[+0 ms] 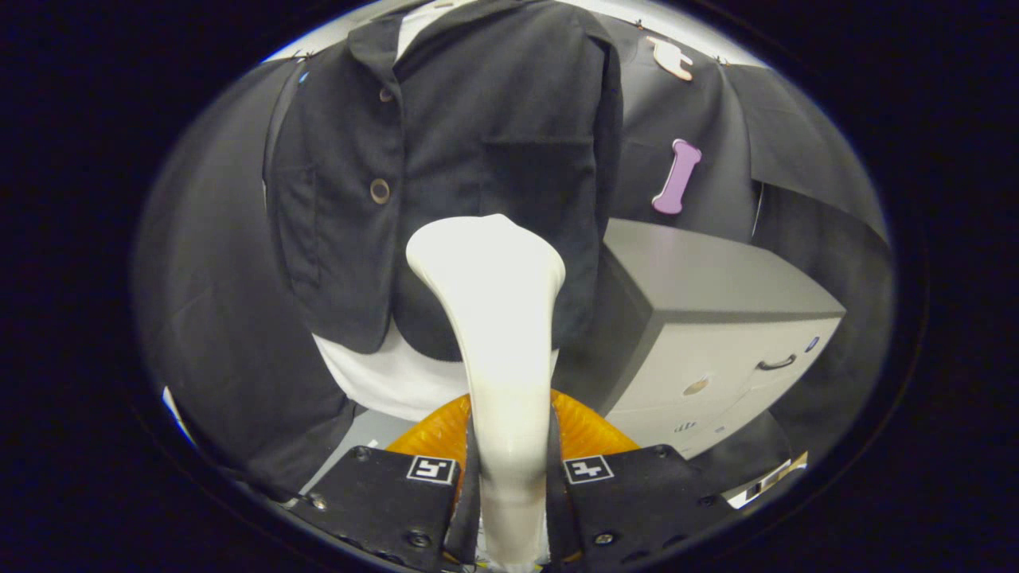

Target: Iron the clothes twice with a garment steamer, once on the left side and once on the right side.

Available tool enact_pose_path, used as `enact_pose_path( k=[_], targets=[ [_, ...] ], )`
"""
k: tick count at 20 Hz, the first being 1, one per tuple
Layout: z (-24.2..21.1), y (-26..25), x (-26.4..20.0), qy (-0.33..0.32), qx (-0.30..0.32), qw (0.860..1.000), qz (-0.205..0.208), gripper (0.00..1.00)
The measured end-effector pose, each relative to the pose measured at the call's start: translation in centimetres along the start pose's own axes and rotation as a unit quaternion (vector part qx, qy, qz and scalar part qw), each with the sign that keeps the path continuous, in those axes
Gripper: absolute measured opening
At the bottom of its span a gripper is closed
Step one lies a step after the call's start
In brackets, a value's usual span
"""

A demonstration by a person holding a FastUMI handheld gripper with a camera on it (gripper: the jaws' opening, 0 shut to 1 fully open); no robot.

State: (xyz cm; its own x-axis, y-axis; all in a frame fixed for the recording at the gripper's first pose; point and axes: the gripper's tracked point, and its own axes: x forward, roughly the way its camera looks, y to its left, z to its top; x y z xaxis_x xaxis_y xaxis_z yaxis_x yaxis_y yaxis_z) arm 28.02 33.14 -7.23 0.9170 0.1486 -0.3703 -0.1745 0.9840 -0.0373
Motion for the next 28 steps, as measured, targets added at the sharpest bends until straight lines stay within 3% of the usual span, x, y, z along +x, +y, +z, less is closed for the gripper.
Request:
enact_pose_path(
  k=[7,12,20,28],
  targets=[
    [12.9,1.7,-8.1,-0.103,0.006,0.995,0.017,0.36],
    [21.2,5.6,-12.4,-0.158,0.014,0.987,0.033,0.36],
    [32.4,12.3,-14.7,-0.209,0.017,0.977,0.038,0.36],
    [37.9,19.0,-13.1,-0.222,-0.003,0.974,0.042,0.36]
  ],
)
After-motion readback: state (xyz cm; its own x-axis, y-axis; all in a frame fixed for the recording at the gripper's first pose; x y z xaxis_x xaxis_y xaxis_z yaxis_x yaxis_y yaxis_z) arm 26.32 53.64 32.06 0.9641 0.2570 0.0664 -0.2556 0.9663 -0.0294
